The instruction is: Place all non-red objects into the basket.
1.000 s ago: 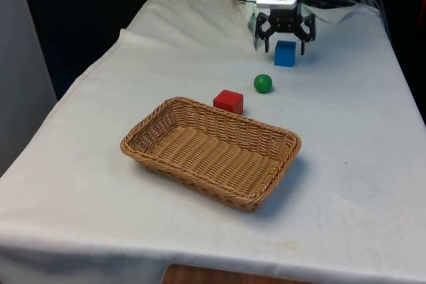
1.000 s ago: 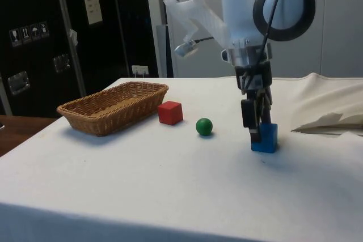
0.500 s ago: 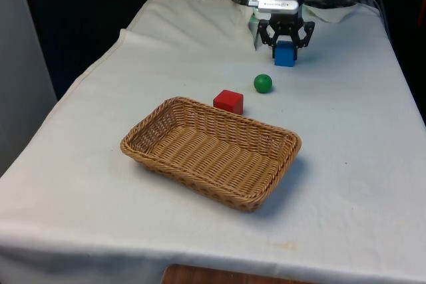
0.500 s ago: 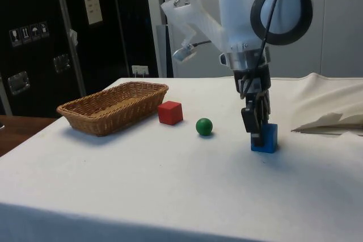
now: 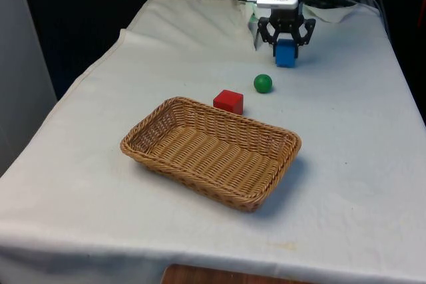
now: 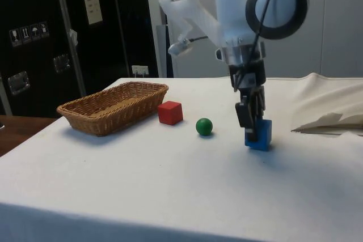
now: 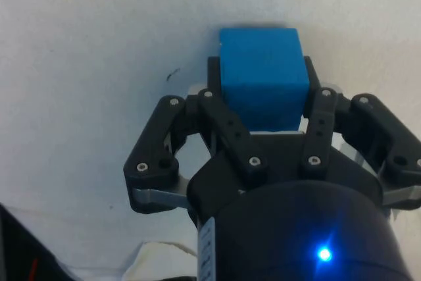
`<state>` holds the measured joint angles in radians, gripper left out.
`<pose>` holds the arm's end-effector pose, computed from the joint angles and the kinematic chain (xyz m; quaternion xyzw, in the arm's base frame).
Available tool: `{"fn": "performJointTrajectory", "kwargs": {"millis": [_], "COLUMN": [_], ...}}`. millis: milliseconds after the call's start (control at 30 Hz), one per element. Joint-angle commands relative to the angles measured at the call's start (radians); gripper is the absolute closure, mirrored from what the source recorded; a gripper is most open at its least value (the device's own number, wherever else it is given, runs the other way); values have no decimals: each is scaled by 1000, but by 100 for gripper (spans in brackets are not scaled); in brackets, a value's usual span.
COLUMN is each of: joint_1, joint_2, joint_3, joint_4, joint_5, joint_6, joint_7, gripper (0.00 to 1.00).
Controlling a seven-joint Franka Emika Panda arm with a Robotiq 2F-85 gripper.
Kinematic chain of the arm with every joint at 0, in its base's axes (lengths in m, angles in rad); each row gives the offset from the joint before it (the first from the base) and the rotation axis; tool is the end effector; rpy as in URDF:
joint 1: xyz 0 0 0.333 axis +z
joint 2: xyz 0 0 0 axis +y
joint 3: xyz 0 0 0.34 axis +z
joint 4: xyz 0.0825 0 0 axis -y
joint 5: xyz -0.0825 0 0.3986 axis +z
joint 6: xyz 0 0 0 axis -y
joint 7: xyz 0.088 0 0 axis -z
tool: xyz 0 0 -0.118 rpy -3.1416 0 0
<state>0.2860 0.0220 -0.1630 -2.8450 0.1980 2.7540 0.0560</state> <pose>0.3492 0.0353 0.1826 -0.9962 0.0602 0.0584 0.0252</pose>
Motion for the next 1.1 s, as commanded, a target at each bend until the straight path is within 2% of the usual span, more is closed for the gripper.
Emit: {"fn": "performJointTrajectory", "kwargs": {"millis": [0, 133, 267, 300, 333, 533, 600, 633, 733, 867, 900, 1067], "joint_1": [-4, -6, -8, -4, -9, -12, -12, -10, -11, -12, -11, -12], "joint_2": [-19, -38, -66, -73, -70, -78, -78, -79, -75, -71, -75, -64], "joint_3": [-7, -12, -19, -19, -20, -24, -25, -23, -29, -32, -31, -36], "joint_4": [9, 27, 66, 59, 76, 151, 173, 159, 217, 260, 248, 323], "joint_5": [-23, -29, -31, -9, -30, -17, -14, -9, -9, -7, -9, -5], "joint_6": [-31, -61, -119, -114, -131, -200, -218, -202, -251, -280, -267, -319], "joint_7": [14, 17, 16, -1, 15, 3, 0, -2, -4, -6, -3, -7], "gripper": [100, 100, 100, 100, 100, 100, 100, 100, 100, 100, 100, 100]}}
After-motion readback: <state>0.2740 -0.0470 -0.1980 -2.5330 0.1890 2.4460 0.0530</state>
